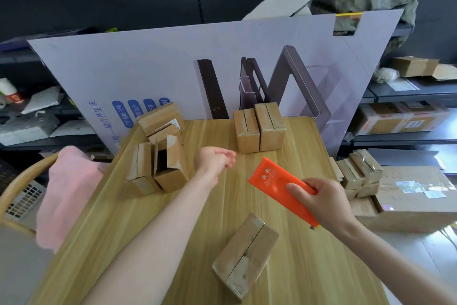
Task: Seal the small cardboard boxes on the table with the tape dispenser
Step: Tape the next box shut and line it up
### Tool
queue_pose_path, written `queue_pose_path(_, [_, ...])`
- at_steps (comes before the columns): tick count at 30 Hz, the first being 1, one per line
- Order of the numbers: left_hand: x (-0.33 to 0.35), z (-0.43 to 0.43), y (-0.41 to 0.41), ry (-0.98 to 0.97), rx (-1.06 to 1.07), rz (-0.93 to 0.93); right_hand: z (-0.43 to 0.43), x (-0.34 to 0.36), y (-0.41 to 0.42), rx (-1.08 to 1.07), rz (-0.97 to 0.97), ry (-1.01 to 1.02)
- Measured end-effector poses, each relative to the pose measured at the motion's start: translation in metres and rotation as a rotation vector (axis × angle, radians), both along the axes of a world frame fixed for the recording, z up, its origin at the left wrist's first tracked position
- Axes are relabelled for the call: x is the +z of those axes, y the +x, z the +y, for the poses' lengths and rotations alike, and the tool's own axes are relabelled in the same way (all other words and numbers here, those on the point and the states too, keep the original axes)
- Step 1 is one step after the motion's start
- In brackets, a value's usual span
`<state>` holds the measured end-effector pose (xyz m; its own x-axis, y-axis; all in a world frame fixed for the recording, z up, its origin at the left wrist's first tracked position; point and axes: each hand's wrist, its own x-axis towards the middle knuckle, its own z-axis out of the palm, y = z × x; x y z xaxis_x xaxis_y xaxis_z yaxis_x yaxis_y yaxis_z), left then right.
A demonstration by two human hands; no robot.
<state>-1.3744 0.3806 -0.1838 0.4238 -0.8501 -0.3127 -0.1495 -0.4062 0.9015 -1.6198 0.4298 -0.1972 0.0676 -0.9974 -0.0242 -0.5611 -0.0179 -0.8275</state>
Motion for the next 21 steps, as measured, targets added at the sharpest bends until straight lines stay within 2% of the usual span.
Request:
queue_pose_path(2, [-0.007,-0.003,0.014,0.005,0.027,-0.032,0.008,-0.009,-0.022,-0.033,0.016,0.037])
queue_pose_path(5, [-0.033,0.000,0.010,0.049,-0.041,-0.040,0.021,-0.027,-0.043,-0.062,0.062,0.093])
queue_pose_path(9, [-0.081,0.008,-0.009,0.136,-0.107,-0.040,0.033,-0.054,-0.056,-0.091,0.221,0.129])
queue_pose_path(15, [-0.137,0.024,-0.028,0.223,-0.174,-0.130,0.048,-0.091,-0.060,-0.084,0.394,0.274])
queue_pose_path(21, [-0.160,0.029,-0.038,0.229,-0.167,-0.247,0.054,-0.111,-0.058,-0.113,0.451,0.348])
